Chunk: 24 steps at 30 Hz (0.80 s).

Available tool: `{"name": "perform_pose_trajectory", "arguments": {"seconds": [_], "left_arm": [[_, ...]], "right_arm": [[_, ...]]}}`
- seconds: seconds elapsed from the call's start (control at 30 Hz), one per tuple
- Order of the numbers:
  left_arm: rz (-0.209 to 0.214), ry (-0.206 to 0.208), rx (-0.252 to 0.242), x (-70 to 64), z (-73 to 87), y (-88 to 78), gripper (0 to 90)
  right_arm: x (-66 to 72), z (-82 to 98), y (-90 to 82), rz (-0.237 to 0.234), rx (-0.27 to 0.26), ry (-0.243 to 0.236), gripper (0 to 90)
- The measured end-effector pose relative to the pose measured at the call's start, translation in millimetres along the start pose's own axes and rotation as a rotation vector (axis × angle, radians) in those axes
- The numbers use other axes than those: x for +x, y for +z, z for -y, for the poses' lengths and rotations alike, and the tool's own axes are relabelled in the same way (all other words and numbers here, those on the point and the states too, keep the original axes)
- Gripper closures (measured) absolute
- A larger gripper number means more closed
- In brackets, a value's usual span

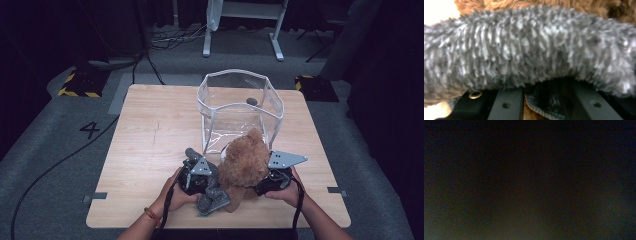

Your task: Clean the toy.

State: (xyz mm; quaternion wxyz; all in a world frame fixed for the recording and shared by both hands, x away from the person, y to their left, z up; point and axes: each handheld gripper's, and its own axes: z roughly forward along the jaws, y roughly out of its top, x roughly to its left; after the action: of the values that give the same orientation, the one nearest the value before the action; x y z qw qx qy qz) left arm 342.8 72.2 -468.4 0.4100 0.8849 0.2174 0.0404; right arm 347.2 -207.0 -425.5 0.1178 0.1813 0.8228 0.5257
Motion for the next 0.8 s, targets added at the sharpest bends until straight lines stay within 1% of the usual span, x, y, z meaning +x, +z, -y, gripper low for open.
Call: {"name": "perform_pose_trajectory", "arguments": {"seconds": [0.03, 0.1, 0.17, 0.23, 0.33, 0.4, 0.47, 0.53, 0.57, 0.63, 0.67, 0.7, 0.73, 0.77, 0.8], "left_arm": [[-0.003, -0.005, 0.000, 0.3, 0.2, 0.7, 79.1], [-0.004, -0.007, 0.001, 1.2, 0.4, 0.8, 79.0], [-0.010, -0.008, -0.005, 1.1, 1.0, -0.3, 78.8], [-0.011, -0.011, -0.015, 1.7, 2.3, -2.3, 78.6], [-0.008, -0.027, -0.046, 5.5, 4.8, -10.4, 78.3], [-0.026, -0.037, -0.062, 8.8, 6.3, -16.5, 78.3], [-0.045, -0.066, -0.090, 17.0, 9.4, -26.0, 78.2], [-0.081, -0.097, -0.119, 26.0, 12.5, -33.2, 78.2], [-0.097, -0.106, -0.123, 31.5, 13.9, -36.1, 78.2], [-0.119, -0.159, -0.149, 41.3, 16.4, -39.6, 78.2], [-0.134, -0.167, -0.146, 44.7, 16.3, -40.7, 78.3], [-0.150, -0.165, -0.150, 47.3, 15.2, -41.2, 78.2], [-0.150, -0.168, -0.147, 47.7, 12.7, -41.4, 78.3], [-0.162, -0.149, -0.139, 46.8, 9.7, -41.0, 78.2], [-0.188, -0.098, -0.118, 44.2, 2.6, -40.3, 78.2]], "right_arm": [[0.2, -0.5, 0.6, -0.005, 0.010, -0.013, 26.5], [0.1, -1.8, 0.2, -0.001, 0.011, -0.038, 36.3], [-0.2, -1.6, -0.7, -0.010, 0.004, -0.051, 42.2], [-0.4, -0.2, -1.9, -0.015, -0.016, -0.056, 45.3], [-0.3, 2.1, -5.8, -0.016, -0.053, -0.054, 47.2], [-0.7, 1.9, -9.5, -0.021, -0.074, -0.049, 48.0], [-0.7, 1.1, -12.8, -0.028, -0.097, -0.043, 48.1], [0.1, -0.4, -15.2, -0.034, -0.108, -0.048, 48.2], [0.2, -1.0, -15.9, -0.040, -0.118, -0.052, 48.2], [0.6, -2.7, -17.4, -0.046, -0.132, -0.052, 48.3], [0.5, -3.8, -18.1, -0.052, -0.139, -0.058, 48.3], [0.6, -4.9, -18.9, -0.058, -0.143, -0.064, 48.3], [0.7, -6.0, -19.4, -0.064, -0.152, -0.063, 48.3], [0.4, -7.4, -19.9, -0.077, -0.158, -0.068, 48.3], [0.3, -8.7, -20.2, -0.086, -0.163, -0.073, 48.3]]}}
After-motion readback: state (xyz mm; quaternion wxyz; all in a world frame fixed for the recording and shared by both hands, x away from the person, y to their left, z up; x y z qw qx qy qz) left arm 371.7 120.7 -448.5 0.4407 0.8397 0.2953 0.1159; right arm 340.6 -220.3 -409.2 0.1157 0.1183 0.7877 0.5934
